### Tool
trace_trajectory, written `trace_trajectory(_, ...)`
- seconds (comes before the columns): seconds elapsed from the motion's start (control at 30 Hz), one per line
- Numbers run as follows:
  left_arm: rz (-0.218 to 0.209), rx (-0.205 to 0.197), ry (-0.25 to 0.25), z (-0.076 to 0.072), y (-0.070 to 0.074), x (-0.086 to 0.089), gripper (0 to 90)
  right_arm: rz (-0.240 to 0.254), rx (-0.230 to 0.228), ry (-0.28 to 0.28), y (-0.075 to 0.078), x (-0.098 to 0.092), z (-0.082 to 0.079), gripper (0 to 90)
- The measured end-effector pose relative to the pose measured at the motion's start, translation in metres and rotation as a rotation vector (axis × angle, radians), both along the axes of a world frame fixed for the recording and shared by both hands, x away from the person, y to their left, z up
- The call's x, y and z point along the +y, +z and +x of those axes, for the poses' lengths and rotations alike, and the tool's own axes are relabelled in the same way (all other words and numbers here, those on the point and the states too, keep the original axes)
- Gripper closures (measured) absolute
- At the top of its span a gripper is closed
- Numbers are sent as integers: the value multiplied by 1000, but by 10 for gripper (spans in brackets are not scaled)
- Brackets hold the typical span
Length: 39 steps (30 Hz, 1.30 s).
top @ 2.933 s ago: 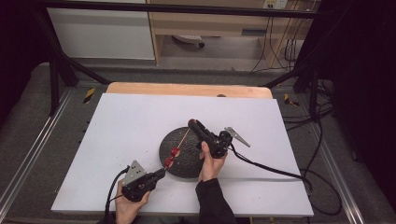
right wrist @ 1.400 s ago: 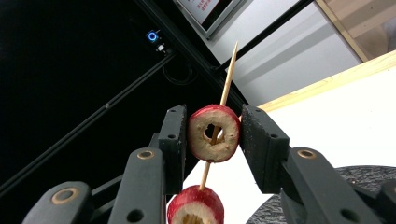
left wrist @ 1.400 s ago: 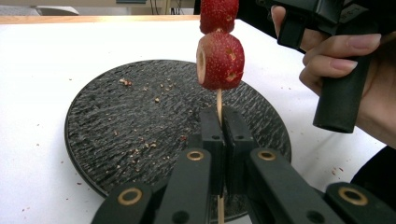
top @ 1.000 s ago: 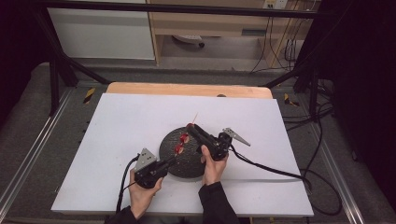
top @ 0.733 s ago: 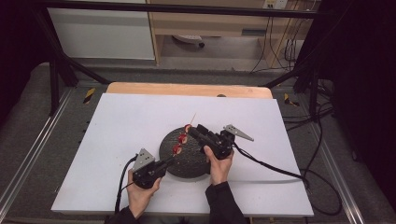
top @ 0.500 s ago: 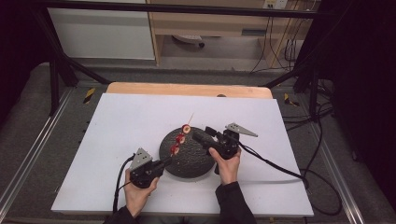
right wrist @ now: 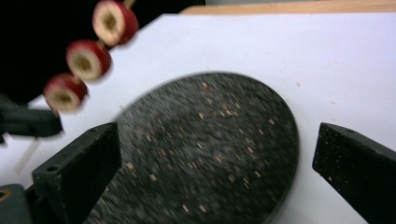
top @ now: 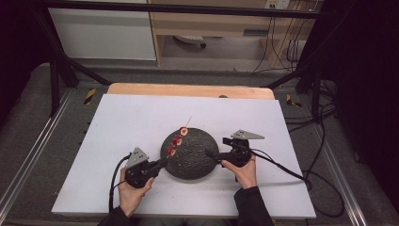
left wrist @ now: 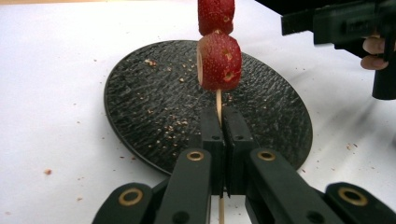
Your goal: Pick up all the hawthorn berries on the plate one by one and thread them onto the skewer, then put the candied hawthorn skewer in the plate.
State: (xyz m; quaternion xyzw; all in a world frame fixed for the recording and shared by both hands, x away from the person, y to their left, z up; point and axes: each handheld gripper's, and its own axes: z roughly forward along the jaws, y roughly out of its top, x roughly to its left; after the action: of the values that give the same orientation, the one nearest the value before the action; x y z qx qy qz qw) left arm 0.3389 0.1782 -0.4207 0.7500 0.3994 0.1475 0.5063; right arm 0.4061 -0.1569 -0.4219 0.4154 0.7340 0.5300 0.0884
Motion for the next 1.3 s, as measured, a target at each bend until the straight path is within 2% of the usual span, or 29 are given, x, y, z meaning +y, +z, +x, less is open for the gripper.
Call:
trace_trajectory(0.13, 21, 6, -13, 3, 4, 3, 884, -69, 9, 13, -6, -11, -4, 5)
trace_trajectory(0.3, 40, 13, -21, 8, 10, 4, 884, -123, 20, 15, -13, -31, -11, 6)
trace_trajectory(0.4, 55, 22, -28, 11, 12, 4, 884, -134, 30, 16, -16, -40, -15, 5)
trace_trajectory(0.5, 74, 34, -35, 15, 13, 3, 883, -148, 23, 36, -20, -49, -19, 5)
trace_trajectory(0.73, 106, 52, -50, 22, 17, 0, 883, -215, 20, 42, -28, -66, -27, 6)
trace_trajectory(0.87, 121, 58, -58, 24, 19, -2, 883, -218, 25, 44, -31, -73, -33, 6)
trace_trajectory(1.03, 164, 86, -70, 30, 21, -9, 883, -236, 27, 41, -33, -81, -37, 6)
trace_trajectory(1.3, 206, 124, -69, 39, 16, -18, 883, -254, 32, 38, -35, -85, -41, 6)
